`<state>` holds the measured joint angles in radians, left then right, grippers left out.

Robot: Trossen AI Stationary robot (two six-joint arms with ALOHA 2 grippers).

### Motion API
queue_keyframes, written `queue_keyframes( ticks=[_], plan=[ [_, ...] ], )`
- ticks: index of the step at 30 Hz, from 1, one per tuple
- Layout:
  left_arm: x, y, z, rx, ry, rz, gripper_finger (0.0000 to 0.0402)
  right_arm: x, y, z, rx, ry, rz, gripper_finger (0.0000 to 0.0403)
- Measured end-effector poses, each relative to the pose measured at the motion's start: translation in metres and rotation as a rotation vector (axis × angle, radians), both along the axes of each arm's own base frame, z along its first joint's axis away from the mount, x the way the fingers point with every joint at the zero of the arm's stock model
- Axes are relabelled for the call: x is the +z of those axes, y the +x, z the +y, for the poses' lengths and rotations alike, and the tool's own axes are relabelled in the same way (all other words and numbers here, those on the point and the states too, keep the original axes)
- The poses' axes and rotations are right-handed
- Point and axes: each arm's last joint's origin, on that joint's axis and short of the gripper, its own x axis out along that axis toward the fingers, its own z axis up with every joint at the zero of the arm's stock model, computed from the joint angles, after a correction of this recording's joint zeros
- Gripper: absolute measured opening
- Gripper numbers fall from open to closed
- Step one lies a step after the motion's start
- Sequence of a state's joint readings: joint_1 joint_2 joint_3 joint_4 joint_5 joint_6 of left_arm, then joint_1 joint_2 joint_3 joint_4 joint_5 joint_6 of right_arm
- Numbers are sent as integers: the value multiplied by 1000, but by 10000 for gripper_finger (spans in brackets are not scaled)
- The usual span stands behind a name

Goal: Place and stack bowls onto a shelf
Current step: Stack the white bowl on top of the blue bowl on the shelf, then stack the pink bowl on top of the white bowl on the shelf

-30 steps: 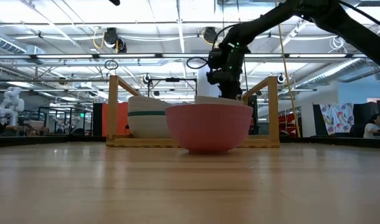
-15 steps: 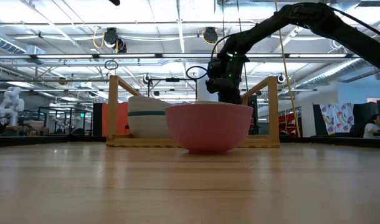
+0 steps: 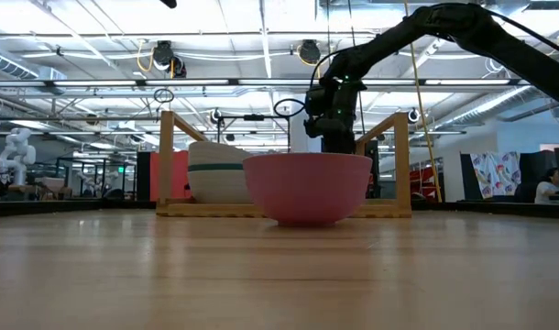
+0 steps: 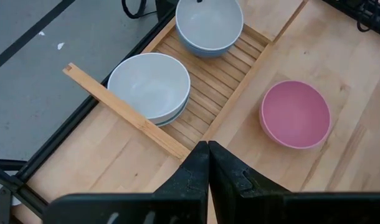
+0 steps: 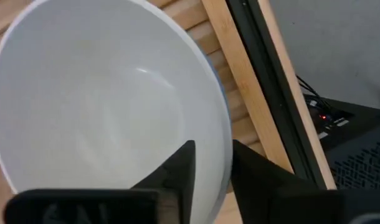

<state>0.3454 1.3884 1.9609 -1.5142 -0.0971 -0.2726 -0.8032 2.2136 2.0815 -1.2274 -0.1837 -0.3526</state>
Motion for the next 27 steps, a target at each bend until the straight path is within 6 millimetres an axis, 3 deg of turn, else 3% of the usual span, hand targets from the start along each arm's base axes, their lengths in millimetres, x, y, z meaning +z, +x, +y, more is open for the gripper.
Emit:
queue_keyframes(
  ticks=[7, 12, 15, 19, 22, 27],
  plan=[
    [0, 0, 0, 0, 0, 0, 6, 26, 1, 8, 65, -82, -67, 130],
    [0, 0, 0, 0, 0, 0, 6, 64, -2, 29, 78, -142, -133, 144],
    [0, 0, 0, -1, 0, 0, 6, 89, -7, 53, 129, -152, -139, 145],
    [0, 0, 0, -37, 24, 13, 6, 120, -16, 94, 373, -187, -118, 139],
    [0, 0, 0, -56, 35, 20, 6, 139, -21, 128, 460, -238, -149, 132],
    [0, 0, 0, -55, 36, 20, 6, 144, -32, 184, 649, -256, -174, 131]
  ],
)
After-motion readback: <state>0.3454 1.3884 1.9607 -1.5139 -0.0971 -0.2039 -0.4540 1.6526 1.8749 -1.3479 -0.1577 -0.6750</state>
